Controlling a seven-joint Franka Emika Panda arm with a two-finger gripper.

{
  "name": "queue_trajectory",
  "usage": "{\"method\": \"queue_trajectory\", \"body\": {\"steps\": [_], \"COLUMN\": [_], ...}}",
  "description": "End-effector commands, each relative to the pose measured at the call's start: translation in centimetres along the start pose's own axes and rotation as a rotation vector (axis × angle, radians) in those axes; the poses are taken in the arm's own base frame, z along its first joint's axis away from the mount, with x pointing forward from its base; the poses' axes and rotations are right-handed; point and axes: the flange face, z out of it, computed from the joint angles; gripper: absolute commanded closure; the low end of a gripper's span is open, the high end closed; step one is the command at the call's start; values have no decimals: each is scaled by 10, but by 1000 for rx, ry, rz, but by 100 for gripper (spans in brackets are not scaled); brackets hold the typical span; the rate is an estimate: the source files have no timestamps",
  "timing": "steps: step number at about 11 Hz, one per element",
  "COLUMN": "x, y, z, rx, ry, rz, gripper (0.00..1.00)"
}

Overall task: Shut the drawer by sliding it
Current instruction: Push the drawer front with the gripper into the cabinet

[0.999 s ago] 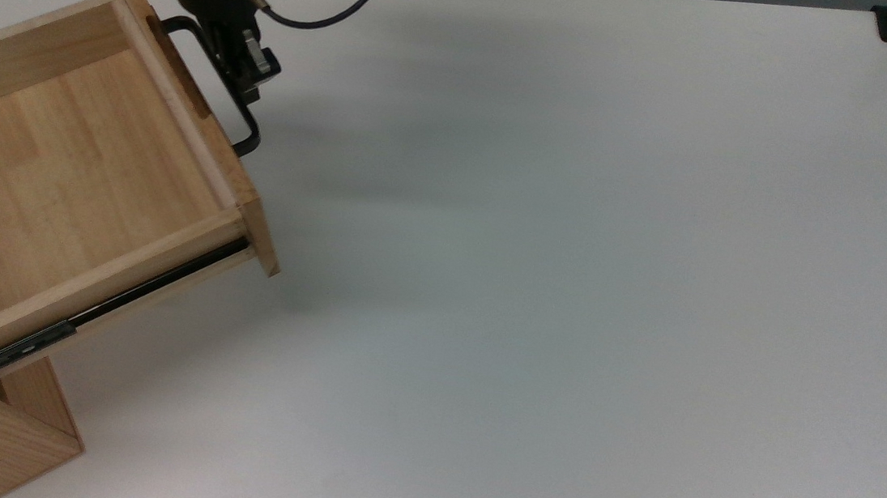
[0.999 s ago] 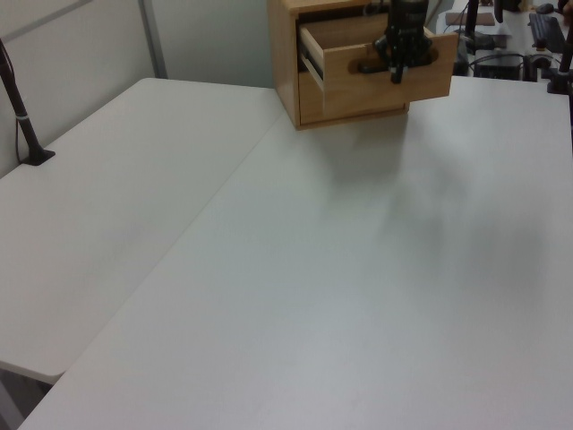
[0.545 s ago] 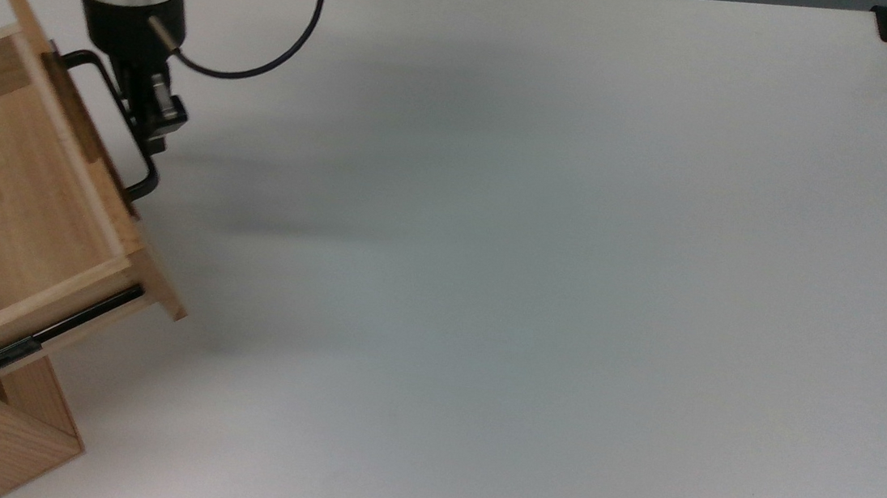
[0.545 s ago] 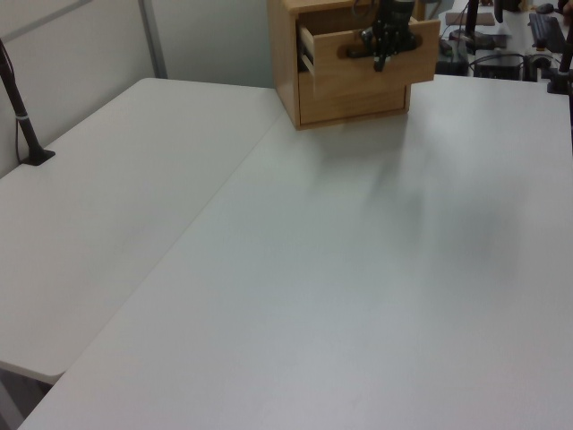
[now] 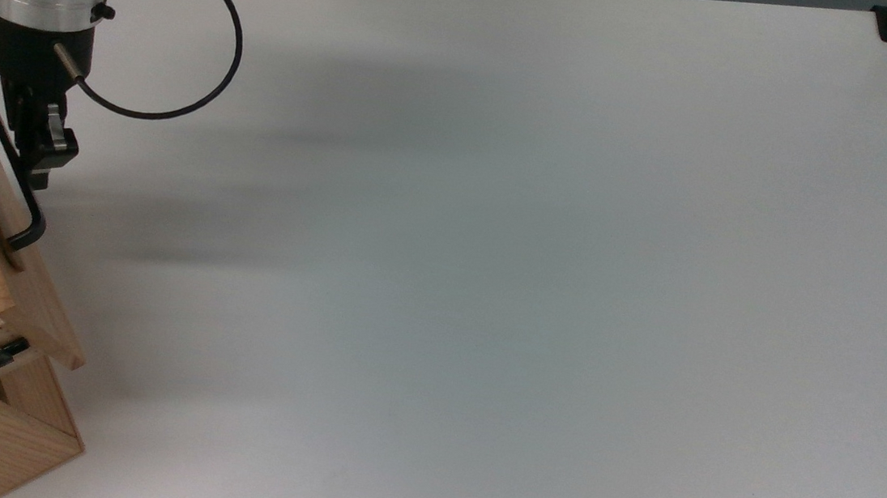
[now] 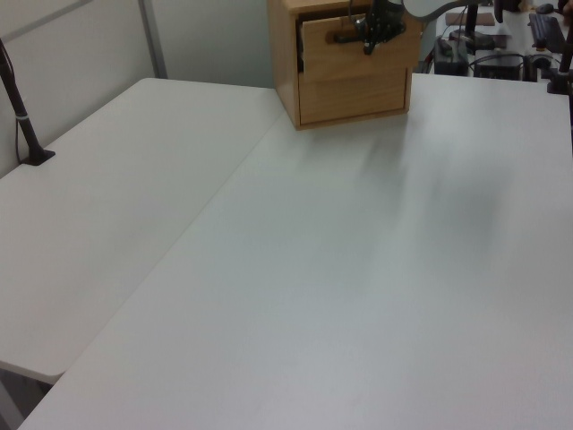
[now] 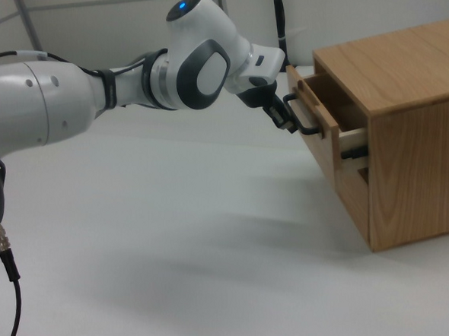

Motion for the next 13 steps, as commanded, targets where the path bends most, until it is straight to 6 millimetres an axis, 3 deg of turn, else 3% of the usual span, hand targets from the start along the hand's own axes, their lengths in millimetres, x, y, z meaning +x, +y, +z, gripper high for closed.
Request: {"method": "queue_trajectory", "body": {"steps": [1, 3, 6, 7, 9, 10, 11, 12, 13], "x": [18, 24, 49, 53, 53, 52, 51, 42, 20], "y": [9, 14, 25, 27, 30, 30, 27, 20, 3], "z": [13, 22, 14, 20, 30, 28, 10, -5, -18], "rx": [9, 34, 58, 47, -3, -5, 7, 26, 28], "ry": [107, 160, 245, 257, 279, 279, 280, 264, 220], "rz": [-7, -2, 30, 22, -45, -49, -53, -54, -81], "gripper": [100, 100, 99, 99, 97, 87, 78, 51, 35]}}
